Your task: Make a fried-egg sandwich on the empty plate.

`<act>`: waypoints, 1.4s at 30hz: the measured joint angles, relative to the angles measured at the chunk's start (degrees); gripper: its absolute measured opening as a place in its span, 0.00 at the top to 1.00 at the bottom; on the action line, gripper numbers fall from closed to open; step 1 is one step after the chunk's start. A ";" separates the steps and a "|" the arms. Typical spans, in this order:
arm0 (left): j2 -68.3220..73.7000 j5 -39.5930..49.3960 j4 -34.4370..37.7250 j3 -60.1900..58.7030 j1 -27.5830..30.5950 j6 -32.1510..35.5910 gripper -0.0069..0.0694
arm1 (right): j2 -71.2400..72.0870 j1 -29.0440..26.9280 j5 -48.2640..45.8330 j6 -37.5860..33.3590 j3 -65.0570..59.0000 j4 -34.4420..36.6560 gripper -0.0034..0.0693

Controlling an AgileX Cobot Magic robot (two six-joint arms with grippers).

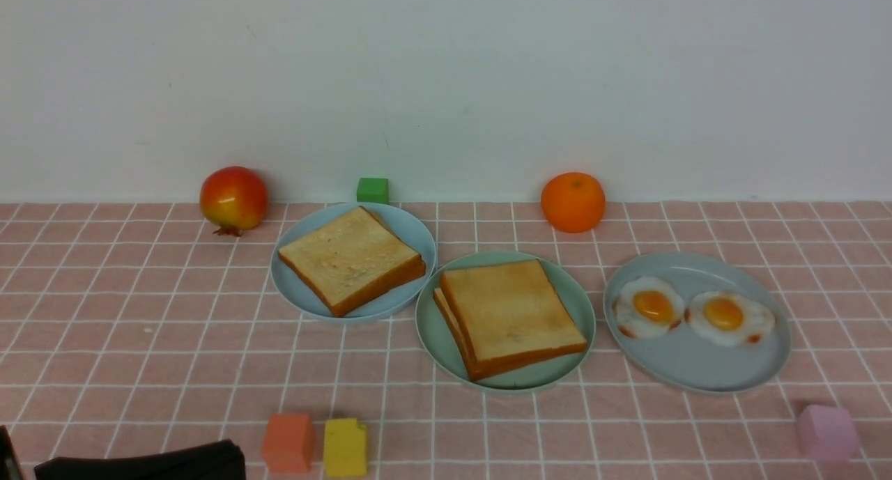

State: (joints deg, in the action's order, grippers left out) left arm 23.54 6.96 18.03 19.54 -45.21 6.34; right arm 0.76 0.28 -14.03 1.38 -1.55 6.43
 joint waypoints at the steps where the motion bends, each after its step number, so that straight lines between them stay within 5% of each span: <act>1: 0.00 0.00 0.00 0.00 0.00 0.00 0.89 | 0.00 0.00 0.19 0.00 0.00 0.00 0.96; 13: 0.00 0.05 0.00 0.00 0.00 0.00 0.89 | 0.00 0.00 -7.81 -4.72 0.01 0.74 0.96; 38: -0.01 0.05 -0.68 -0.06 0.14 0.02 0.89 | 0.00 0.00 -8.63 -4.95 0.18 1.15 0.94; 42: -4.34 -0.94 -4.32 -1.13 7.94 -1.92 0.89 | 0.00 0.00 -8.63 -4.95 0.18 1.15 0.94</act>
State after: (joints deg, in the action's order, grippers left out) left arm 19.20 6.02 13.71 18.41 -37.27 4.42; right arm 0.76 0.28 -22.66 -3.58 -1.37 7.57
